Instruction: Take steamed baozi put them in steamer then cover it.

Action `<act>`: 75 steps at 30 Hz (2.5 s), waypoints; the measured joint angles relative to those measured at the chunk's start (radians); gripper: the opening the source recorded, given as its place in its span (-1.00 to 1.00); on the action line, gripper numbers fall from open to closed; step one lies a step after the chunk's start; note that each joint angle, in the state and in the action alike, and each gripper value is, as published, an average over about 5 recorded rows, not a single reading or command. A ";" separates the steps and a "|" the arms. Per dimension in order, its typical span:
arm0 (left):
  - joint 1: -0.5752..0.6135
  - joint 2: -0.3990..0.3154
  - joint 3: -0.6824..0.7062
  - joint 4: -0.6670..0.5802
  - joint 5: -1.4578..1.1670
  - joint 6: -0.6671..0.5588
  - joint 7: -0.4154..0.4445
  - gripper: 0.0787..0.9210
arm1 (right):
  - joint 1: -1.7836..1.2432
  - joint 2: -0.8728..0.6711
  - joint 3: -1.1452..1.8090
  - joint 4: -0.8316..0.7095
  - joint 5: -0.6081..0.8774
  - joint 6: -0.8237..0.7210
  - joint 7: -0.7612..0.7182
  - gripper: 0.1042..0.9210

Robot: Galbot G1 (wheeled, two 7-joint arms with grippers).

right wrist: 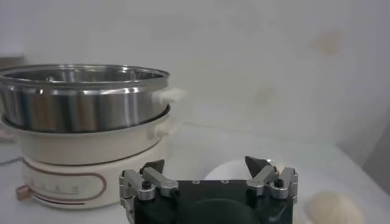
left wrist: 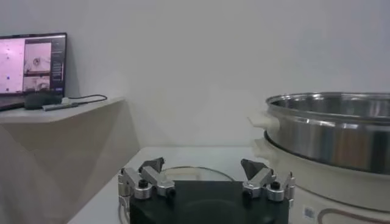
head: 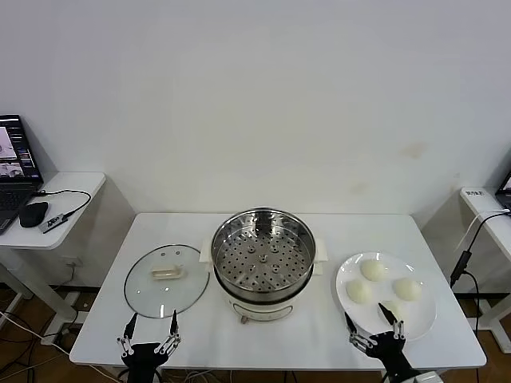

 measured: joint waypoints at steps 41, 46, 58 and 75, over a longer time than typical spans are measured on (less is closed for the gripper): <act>-0.037 0.029 -0.080 -0.064 0.066 0.089 0.001 0.77 | 1.189 -0.792 -0.873 -0.478 -0.348 -0.144 -0.659 0.76; -0.034 0.029 -0.089 -0.072 0.066 0.090 0.001 0.77 | 1.327 -0.787 -1.032 -0.555 -0.344 -0.143 -0.731 0.76; -0.033 0.022 -0.111 -0.078 0.067 0.091 0.005 0.77 | 1.510 -0.667 -1.253 -0.747 -0.366 -0.134 -0.803 0.76; -0.052 0.026 -0.122 -0.064 0.064 0.096 0.010 0.77 | 1.577 -0.494 -1.343 -0.947 -0.422 -0.144 -0.812 0.72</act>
